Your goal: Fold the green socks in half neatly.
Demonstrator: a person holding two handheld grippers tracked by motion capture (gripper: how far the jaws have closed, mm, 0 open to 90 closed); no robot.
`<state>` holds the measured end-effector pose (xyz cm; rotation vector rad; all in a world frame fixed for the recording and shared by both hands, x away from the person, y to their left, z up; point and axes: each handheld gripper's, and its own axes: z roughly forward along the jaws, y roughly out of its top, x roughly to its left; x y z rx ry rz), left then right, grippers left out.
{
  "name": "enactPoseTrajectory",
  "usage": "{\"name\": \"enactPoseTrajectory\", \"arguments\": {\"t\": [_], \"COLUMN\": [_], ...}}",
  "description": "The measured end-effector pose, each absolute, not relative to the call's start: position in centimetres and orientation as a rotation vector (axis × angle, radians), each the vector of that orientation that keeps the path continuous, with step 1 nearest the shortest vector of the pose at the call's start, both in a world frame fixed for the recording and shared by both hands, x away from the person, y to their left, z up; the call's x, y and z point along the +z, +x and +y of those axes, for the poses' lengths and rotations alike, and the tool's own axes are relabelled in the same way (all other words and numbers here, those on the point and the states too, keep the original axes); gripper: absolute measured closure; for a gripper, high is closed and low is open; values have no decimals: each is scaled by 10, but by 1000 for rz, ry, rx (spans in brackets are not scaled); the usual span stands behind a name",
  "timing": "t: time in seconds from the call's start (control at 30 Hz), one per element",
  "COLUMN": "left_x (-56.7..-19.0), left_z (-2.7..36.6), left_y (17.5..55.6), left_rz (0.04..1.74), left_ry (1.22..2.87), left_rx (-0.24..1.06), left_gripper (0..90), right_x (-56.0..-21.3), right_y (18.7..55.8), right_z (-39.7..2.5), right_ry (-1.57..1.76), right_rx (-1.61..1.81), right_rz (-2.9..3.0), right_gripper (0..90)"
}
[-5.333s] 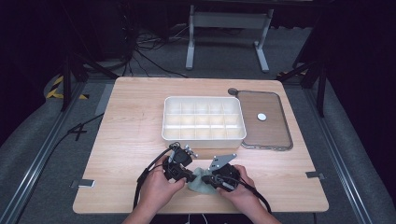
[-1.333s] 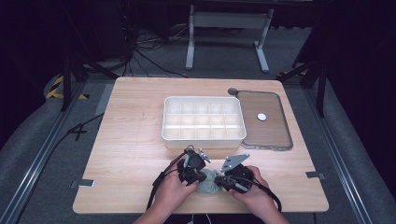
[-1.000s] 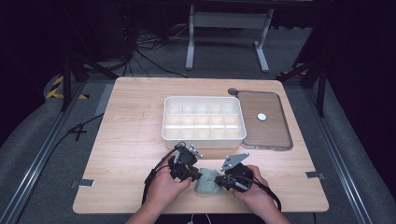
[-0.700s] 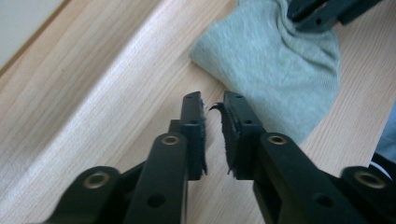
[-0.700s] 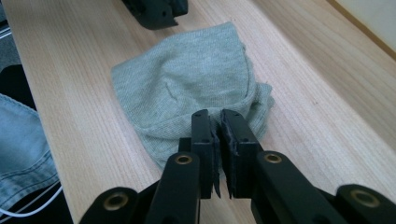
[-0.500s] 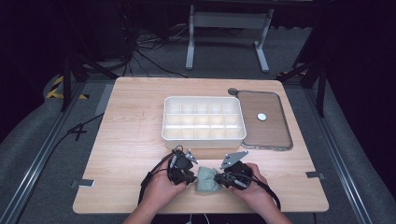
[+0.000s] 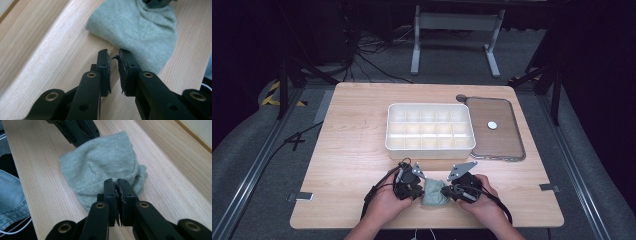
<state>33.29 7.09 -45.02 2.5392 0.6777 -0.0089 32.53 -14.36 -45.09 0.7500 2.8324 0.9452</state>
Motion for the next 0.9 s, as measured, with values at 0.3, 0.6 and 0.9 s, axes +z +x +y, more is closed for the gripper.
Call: {"name": "enactPoseTrajectory", "arguments": {"t": [0.3,0.6,0.9], "left_x": [-443,-439,-438], "left_z": [67,53,46], "left_y": [330,323,318], "left_rz": [638,512,445], "left_ry": [2462,2434,2433], "left_rx": [0,46,117], "left_gripper": [808,786,748], "right_x": [-451,-451,-456], "right_y": [324,322,325], "right_z": [-143,-139,-142], "right_ry": [750,745,786], "right_rx": [942,950,1016], "right_rz": [2826,2825,2831], "right_gripper": [866,867,871]}}
